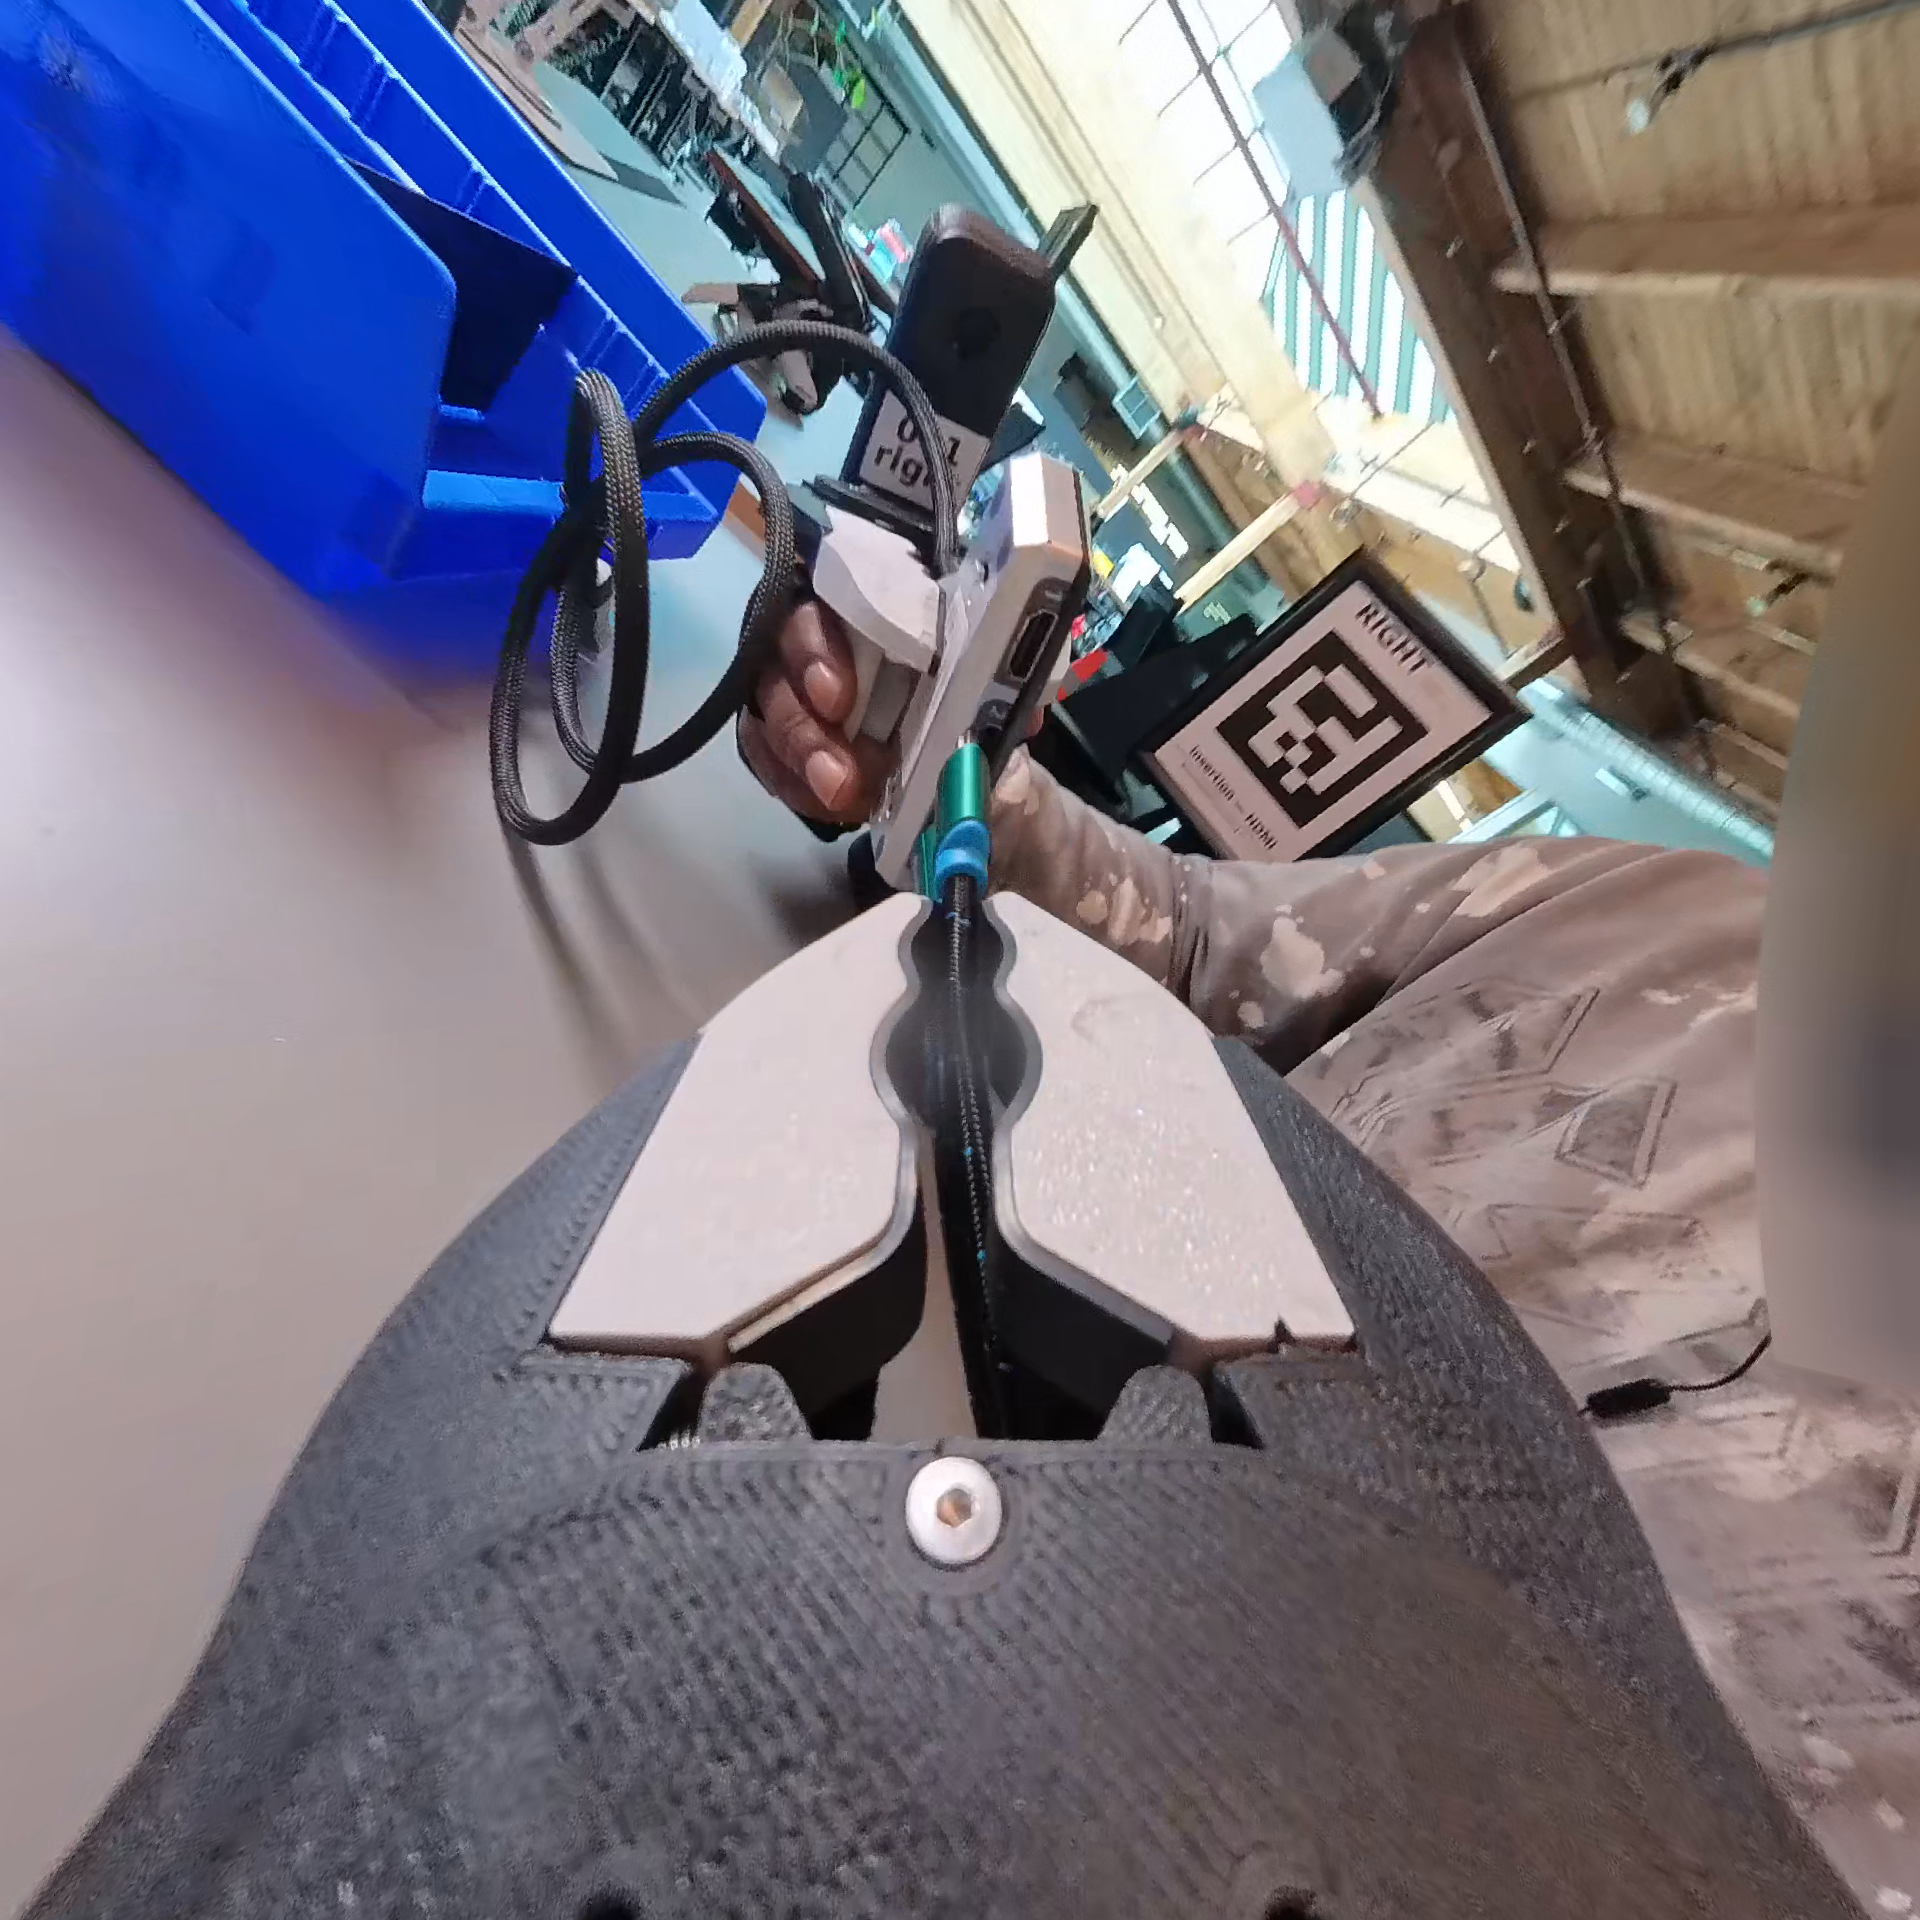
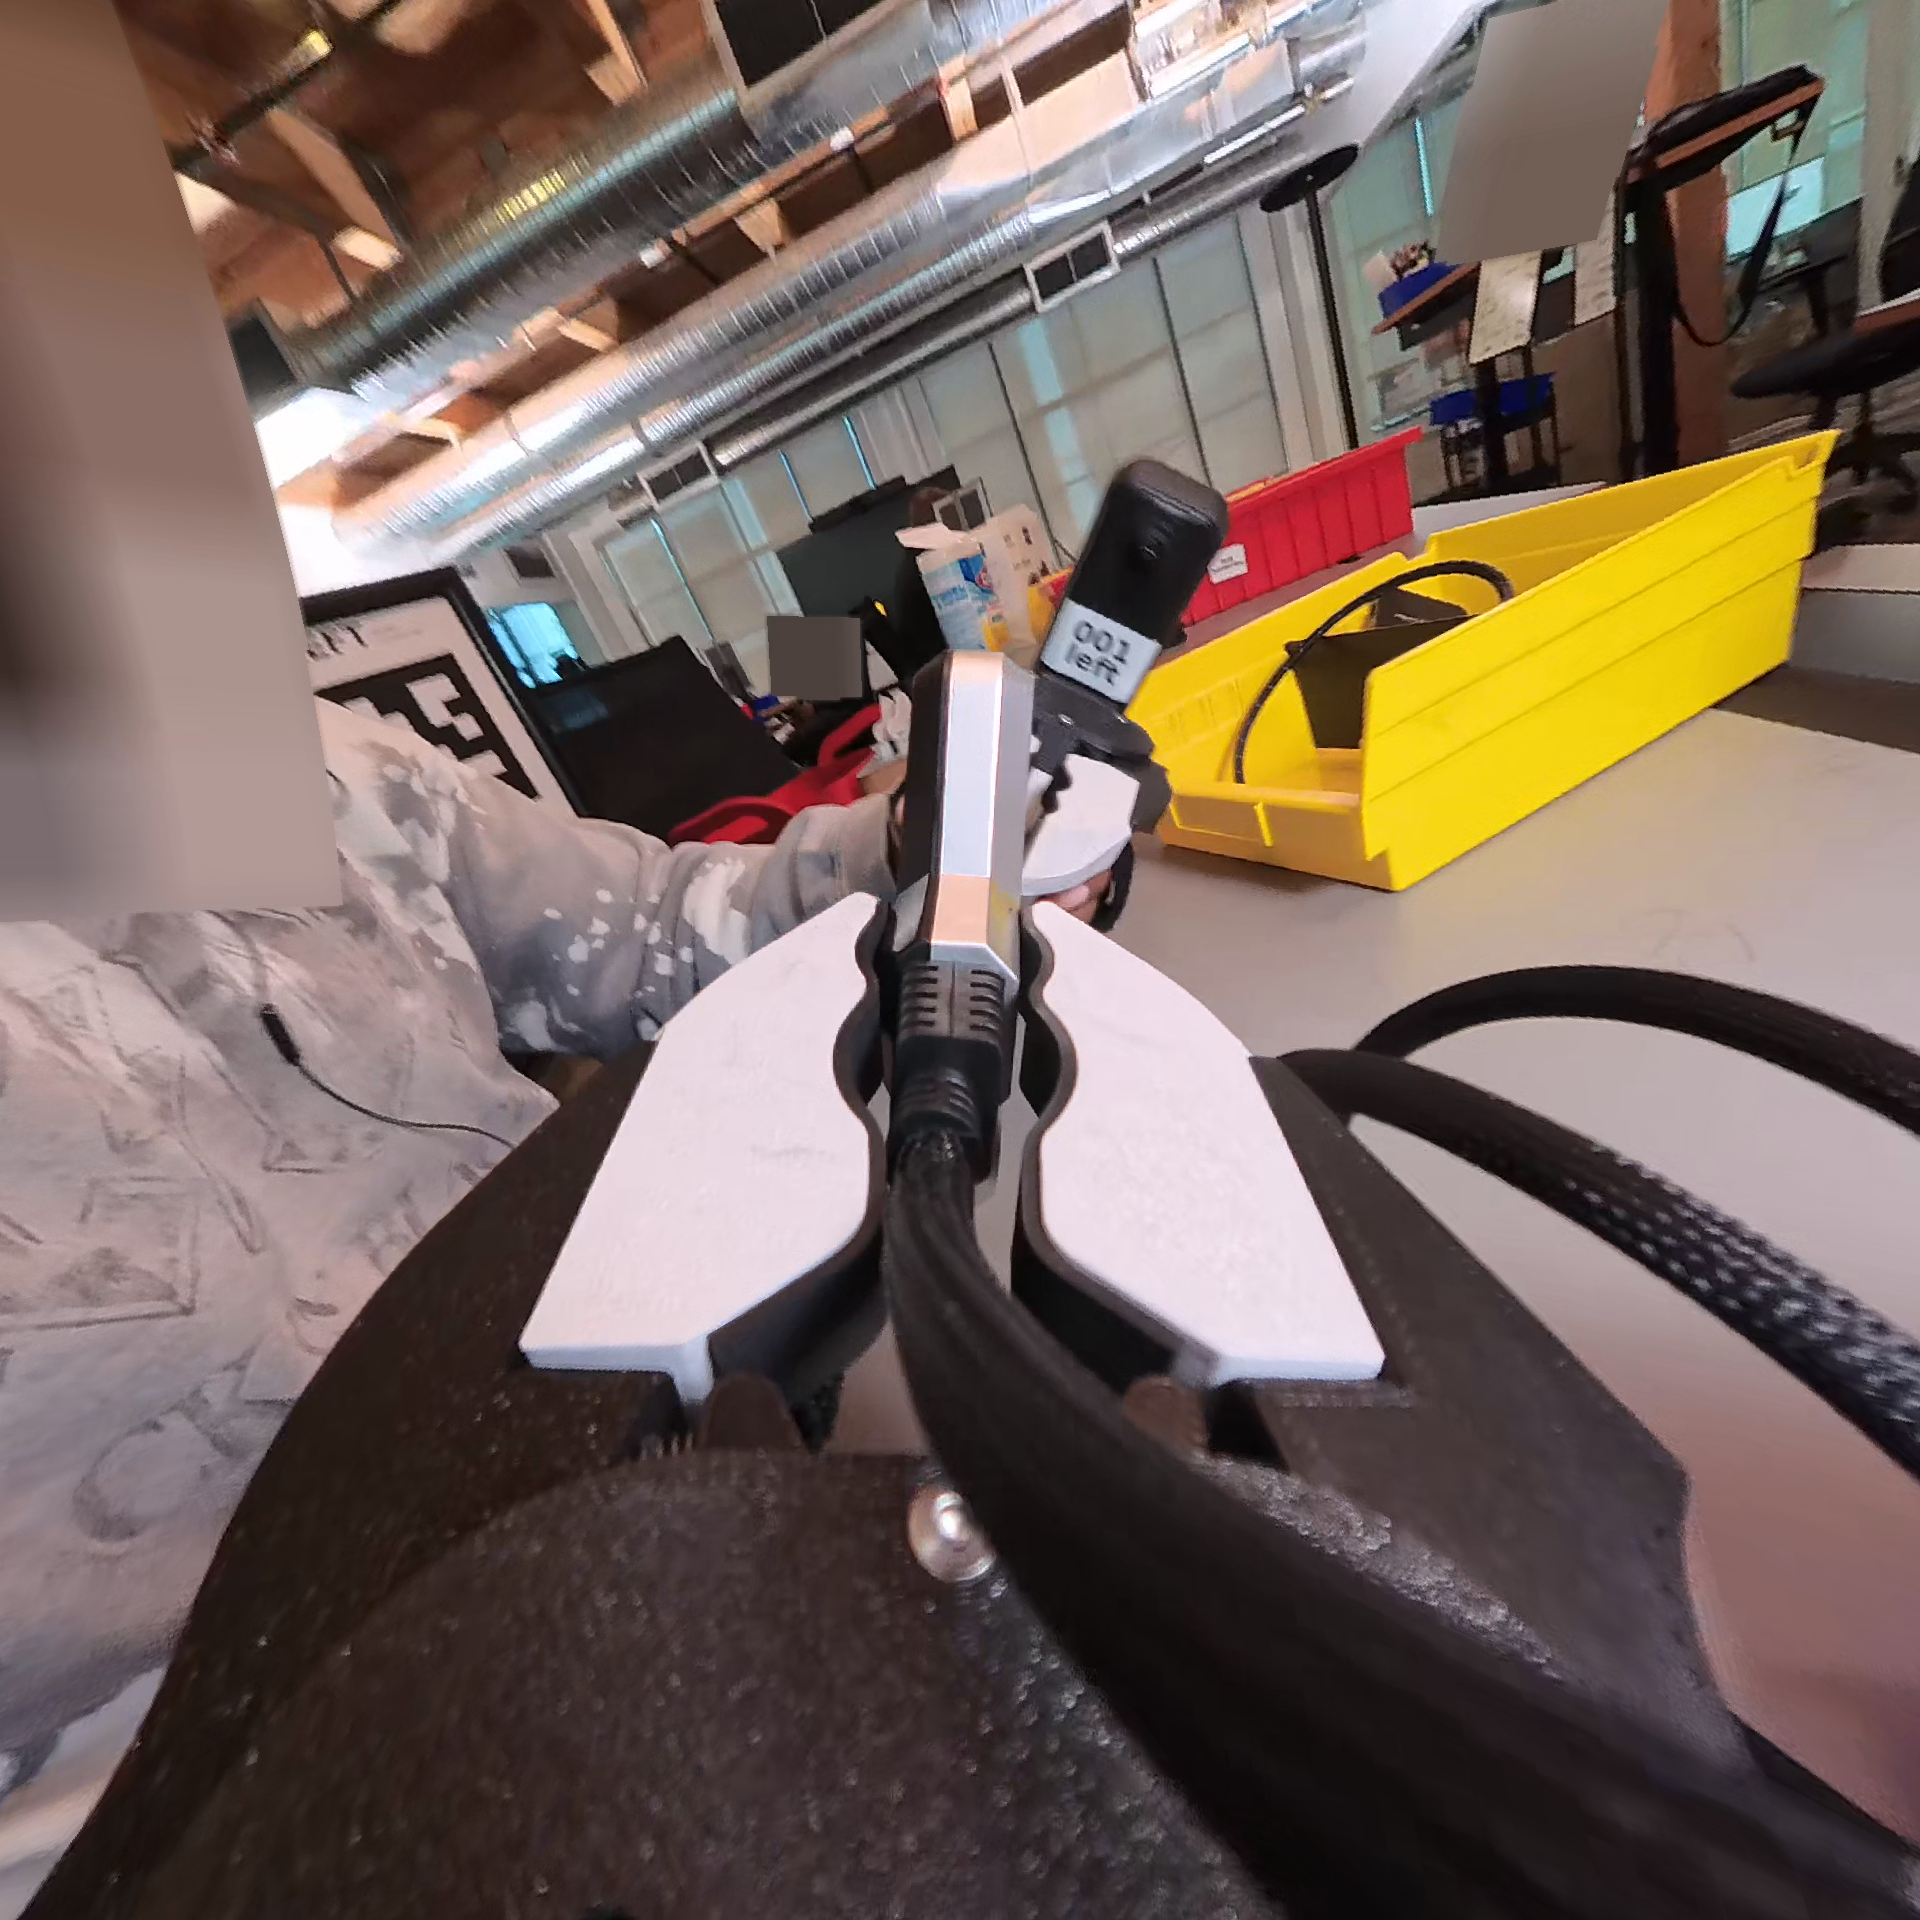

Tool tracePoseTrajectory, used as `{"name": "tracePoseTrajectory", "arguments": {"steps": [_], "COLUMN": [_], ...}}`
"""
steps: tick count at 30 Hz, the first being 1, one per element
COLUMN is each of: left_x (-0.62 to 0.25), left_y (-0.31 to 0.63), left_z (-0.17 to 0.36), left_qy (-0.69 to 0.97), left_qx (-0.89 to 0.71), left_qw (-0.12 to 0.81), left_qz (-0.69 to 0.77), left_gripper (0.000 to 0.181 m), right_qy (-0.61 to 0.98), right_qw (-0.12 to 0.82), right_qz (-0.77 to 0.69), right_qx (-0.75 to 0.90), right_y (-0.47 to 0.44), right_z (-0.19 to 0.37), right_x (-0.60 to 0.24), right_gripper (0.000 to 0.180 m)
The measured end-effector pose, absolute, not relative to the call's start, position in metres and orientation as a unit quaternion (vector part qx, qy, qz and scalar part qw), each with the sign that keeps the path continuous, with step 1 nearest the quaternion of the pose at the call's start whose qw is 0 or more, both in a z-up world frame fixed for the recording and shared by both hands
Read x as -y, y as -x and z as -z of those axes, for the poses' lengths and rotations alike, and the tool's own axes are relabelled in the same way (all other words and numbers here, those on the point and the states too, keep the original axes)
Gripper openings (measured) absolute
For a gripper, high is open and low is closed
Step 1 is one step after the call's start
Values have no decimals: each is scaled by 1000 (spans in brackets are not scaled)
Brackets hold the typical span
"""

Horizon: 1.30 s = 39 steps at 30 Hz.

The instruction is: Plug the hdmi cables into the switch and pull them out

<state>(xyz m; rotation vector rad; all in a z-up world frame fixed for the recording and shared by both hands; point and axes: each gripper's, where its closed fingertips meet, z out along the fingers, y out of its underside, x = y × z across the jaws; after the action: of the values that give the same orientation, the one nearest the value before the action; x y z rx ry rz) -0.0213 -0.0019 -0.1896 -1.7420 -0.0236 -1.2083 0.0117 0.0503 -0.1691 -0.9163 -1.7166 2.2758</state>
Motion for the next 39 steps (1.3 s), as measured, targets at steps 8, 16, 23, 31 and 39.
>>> {"name": "tracePoseTrajectory", "arguments": {"steps": [8,16,23,31,39], "left_x": [8,8,8,7,5], "left_y": [22,24,24,24,24], "left_z": [189,189,186,184,181], "left_qy": [716,720,720,717,701], "left_qx": [-5,-11,-44,-71,-64], "left_qw": [488,501,530,560,576], "left_qz": [500,480,447,409,415], "left_gripper": [7,7,7,7,7], "right_qy": [310,314,317,323,333], "right_qw": [64,54,57,47,50], "right_qz": [-774,-778,-780,-789,-796], "right_qx": [549,541,537,520,502], "right_y": [-6,-5,-4,-2,1], "right_z": [169,171,170,167,166], "right_x": [-48,-49,-50,-51,-55], "right_gripper": [22,21,21,22,22]}}
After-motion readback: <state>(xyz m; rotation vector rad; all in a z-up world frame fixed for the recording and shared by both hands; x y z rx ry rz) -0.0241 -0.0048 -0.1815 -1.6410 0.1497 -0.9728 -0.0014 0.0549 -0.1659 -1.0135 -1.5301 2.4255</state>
